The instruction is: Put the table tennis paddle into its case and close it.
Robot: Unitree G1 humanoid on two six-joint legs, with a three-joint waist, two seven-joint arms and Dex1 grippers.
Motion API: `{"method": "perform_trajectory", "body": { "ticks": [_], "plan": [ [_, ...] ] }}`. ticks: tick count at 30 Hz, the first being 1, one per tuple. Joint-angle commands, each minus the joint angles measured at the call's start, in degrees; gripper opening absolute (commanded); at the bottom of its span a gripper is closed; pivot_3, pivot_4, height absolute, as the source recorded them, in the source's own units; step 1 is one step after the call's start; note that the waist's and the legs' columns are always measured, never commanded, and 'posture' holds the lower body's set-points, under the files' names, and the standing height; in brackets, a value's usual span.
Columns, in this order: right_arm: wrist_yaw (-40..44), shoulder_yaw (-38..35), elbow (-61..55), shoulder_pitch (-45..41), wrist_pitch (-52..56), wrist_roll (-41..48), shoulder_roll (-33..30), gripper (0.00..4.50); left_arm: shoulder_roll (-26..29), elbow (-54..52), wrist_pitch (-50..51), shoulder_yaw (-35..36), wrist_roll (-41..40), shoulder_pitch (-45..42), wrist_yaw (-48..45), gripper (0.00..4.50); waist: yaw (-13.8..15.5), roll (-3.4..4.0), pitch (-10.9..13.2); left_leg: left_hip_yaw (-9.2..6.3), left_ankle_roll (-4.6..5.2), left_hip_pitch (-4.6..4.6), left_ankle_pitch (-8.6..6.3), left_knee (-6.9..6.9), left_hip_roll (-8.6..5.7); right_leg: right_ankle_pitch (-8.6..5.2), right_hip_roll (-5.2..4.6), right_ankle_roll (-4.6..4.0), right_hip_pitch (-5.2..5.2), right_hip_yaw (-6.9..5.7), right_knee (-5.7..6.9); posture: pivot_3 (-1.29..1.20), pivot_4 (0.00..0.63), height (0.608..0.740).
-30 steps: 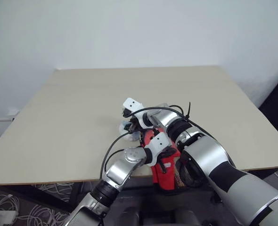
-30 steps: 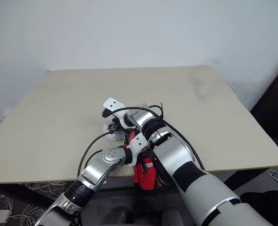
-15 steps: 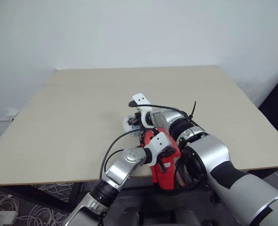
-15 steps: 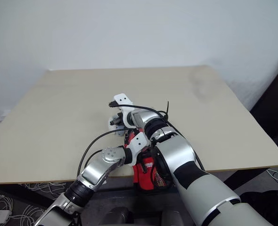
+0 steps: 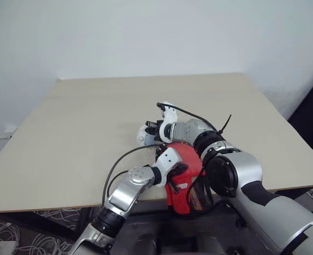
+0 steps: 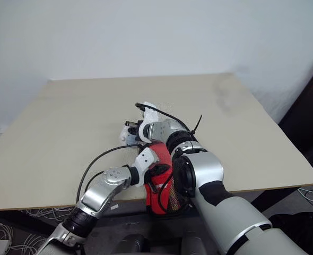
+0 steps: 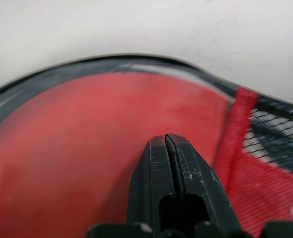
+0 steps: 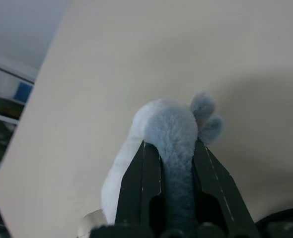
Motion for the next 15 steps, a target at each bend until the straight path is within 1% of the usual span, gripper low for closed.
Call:
{"method": "perform_trajectory", "body": {
  "ticks": [1,10,15],
  "plan": [
    [0.41,-0.39,-2.68,-2.84,-0.7,1.05,-0.1,0.14,0.93,-0.55,0.9,1.36,0.49,0.7,0.72,0.0,-0.2,0.0,0.0,0.0,0.0,0.0,0.0,0.0,0.0,0.0,0.0,0.0,0.0,0.0,0.0,0.0,0.0,0.74],
    [3.93,1.27,-2.97,-1.42,2.41,0.51,0.33,0.14,1.24,-0.77,0.66,1.93,0.5,1.03,0.8,0.0,-0.82,0.01,0.0,-0.06,0.0,0.0,0.0,-0.02,0.01,-0.01,0.02,-0.01,0.0,-0.03,0.0,0.0,0.0,0.74],
    [3.61,0.18,-2.93,-0.91,0.36,1.17,-1.3,0.14,1.28,-0.25,-0.02,2.74,0.36,0.92,0.92,0.0,-0.82,0.01,0.0,-0.06,0.0,0.0,0.0,-0.02,0.01,-0.01,0.02,-0.01,0.0,-0.03,-0.01,0.0,0.0,0.74]
  ]
}}
